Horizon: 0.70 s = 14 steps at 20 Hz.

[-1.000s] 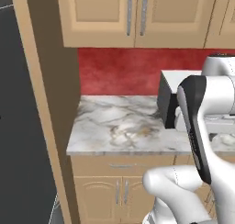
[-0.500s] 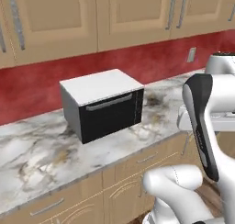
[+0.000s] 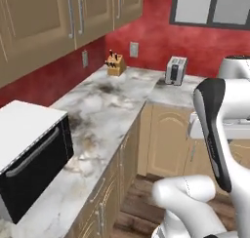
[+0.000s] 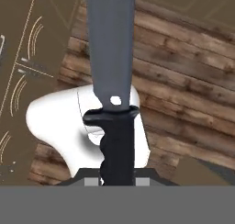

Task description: Retrieve the butter from the fridge and place it on a plate on the dining table. Then retrieve the butter knife by the fridge and place it near the plate.

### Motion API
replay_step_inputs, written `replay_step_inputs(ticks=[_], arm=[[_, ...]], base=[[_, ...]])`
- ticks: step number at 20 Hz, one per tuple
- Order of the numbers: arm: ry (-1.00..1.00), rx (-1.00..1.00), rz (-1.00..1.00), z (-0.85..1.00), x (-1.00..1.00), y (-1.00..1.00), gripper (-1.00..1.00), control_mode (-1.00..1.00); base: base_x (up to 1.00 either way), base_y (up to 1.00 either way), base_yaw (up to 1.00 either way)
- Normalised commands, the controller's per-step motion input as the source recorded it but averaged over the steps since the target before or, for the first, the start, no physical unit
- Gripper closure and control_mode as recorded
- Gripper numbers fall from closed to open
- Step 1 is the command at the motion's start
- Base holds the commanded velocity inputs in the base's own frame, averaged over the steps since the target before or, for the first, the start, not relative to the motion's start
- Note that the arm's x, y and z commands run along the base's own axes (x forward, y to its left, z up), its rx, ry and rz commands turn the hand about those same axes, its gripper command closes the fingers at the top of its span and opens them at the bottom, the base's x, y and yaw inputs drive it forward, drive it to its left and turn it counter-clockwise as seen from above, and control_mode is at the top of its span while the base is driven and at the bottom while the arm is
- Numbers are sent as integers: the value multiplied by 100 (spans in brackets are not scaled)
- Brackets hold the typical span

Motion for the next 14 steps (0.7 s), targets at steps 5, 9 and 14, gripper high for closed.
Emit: replay_step_inputs(ticks=[5,9,14], arm=[[0,0,0,0,0,0,100,100],[0,0,0,0,0,0,100,100],[0,0,0,0,0,0,100,100]], base=[[22,0,-97],[24,0,-96],[25,-10,-93]])
